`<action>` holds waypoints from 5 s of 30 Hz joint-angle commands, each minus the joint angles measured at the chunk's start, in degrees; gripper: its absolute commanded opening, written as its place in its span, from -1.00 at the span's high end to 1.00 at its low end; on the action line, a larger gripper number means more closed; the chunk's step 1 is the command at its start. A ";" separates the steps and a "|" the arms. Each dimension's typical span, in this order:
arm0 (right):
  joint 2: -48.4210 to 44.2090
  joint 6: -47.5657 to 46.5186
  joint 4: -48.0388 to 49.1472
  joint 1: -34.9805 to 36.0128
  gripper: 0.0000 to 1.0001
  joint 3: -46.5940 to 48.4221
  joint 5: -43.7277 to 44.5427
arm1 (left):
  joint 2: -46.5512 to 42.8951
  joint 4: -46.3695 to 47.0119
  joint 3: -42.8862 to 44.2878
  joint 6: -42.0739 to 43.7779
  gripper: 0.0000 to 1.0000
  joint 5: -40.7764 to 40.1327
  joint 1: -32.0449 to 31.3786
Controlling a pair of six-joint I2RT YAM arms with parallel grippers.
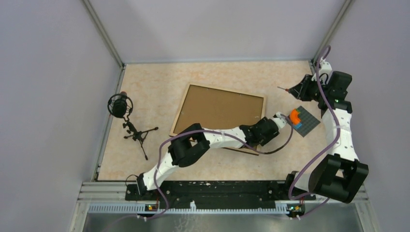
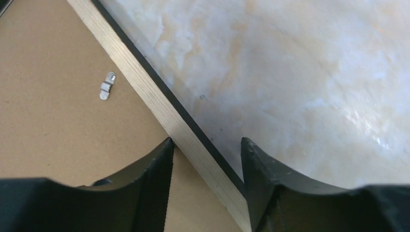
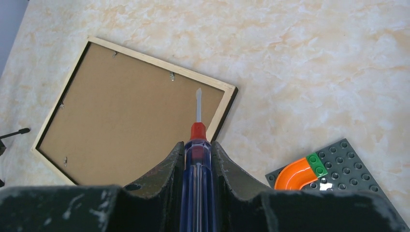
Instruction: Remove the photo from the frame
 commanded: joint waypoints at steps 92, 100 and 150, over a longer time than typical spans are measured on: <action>-4.63 -31.83 -22.39 35.28 1.00 -12.11 26.14 | -42.08 -16.79 -47.23 41.62 -0.97 46.96 9.76; -3.73 -30.54 -18.36 35.89 1.00 -12.51 29.40 | -39.17 -17.83 -48.23 43.39 -0.85 45.48 6.85; -2.86 -29.77 -23.85 36.84 1.00 -10.61 27.78 | -34.57 -18.71 -47.08 44.70 -0.76 43.51 6.53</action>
